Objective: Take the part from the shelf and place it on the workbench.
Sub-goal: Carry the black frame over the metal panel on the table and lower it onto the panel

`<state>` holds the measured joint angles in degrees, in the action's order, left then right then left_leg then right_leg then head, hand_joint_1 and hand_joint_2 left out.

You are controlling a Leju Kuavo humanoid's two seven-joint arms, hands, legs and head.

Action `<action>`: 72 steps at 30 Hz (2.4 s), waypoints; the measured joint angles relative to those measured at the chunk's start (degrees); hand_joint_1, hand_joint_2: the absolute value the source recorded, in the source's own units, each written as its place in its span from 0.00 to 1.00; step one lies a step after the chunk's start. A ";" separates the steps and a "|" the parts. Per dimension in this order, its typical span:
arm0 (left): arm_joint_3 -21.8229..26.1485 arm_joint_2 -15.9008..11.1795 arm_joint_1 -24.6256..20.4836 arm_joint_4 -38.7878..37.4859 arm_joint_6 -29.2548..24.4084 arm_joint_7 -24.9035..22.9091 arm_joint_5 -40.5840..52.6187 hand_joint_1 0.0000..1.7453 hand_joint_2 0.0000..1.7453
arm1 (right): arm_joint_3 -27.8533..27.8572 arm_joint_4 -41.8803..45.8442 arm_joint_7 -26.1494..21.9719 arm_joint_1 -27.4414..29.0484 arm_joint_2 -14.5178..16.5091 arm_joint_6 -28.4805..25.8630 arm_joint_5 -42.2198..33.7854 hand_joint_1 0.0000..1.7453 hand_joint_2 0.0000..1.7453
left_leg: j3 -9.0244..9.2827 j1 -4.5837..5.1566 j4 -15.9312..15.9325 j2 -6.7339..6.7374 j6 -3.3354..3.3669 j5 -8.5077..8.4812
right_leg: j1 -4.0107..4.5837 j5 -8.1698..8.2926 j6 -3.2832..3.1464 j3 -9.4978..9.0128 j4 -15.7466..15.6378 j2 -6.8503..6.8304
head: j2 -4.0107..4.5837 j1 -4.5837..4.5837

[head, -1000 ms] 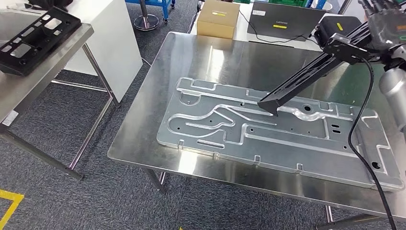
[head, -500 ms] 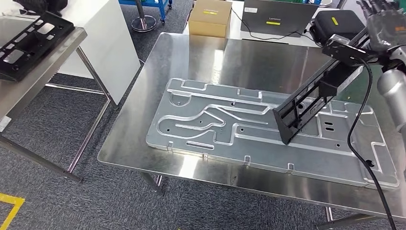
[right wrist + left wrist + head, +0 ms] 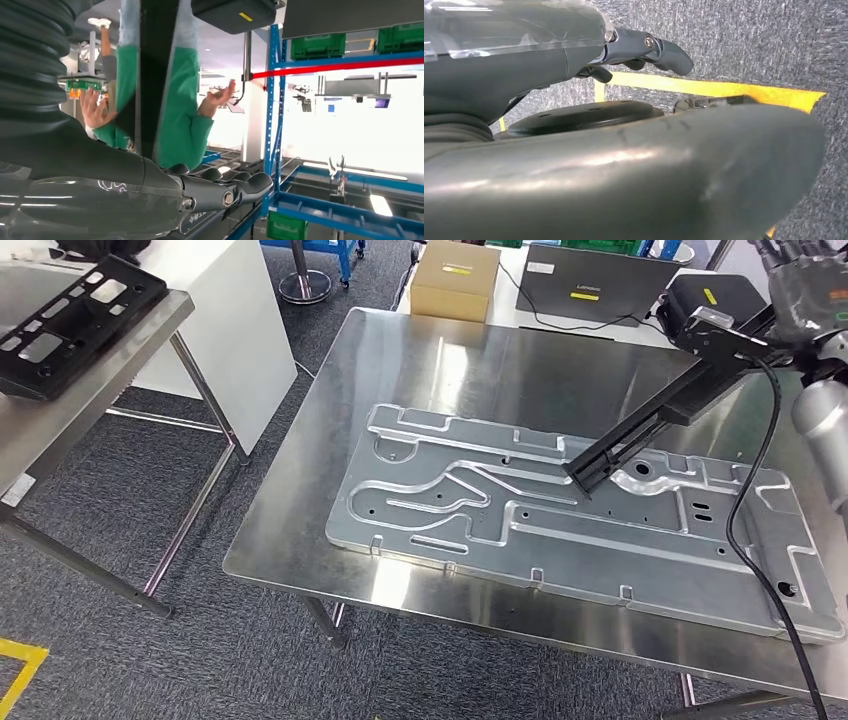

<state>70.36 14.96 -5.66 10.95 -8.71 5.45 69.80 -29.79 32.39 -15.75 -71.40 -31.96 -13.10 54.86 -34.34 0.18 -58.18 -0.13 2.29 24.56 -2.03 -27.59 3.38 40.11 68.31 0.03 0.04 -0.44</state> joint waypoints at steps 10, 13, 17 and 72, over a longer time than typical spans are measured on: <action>0.00 -0.05 -0.03 0.00 -0.07 -0.10 0.04 0.00 0.00 | -0.08 0.00 -0.10 -0.60 -0.48 0.75 -1.00 0.00 1.00 | -3.90 0.11 -9.28 -0.07 -2.63 5.76 | 0.09 2.60 -2.83 -3.86 -8.43 0.09 | 0.01 -0.40; 0.00 -0.05 0.01 0.00 -0.06 -0.16 0.04 0.00 0.00 | -0.14 -0.01 -0.05 -0.48 -0.48 0.75 -1.02 0.00 1.00 | -7.87 0.03 -17.63 -0.06 -2.63 8.43 | 0.27 2.57 -2.98 -3.86 -8.40 0.12 | 0.00 -0.43; 0.00 -0.10 -0.02 0.00 -0.06 -0.16 0.07 0.00 0.00 | -0.15 -0.01 -0.03 -0.52 -0.49 0.66 -1.03 0.00 1.00 | -2.52 0.37 -6.01 -0.08 -0.96 2.03 | 0.76 2.51 -2.91 -4.11 -8.40 0.23 | 0.00 -0.39; 0.00 0.18 -0.17 0.00 0.13 0.16 0.76 0.00 0.00 | 3.43 11.29 -2.21 15.85 -2.64 -6.22 -9.28 0.00 0.00 | -4.89 0.06 -11.66 -0.18 -2.50 7.03 | 0.26 2.79 -2.95 -4.63 -9.25 -0.12 | 0.00 -0.74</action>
<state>70.36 15.13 -5.83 10.95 -8.58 5.62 70.56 -26.36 43.68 -17.97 -55.55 -34.60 -19.32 45.58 -39.24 0.24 -69.84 -0.30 -0.21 31.59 -1.77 -24.80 0.43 35.48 59.06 -0.08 0.04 -1.18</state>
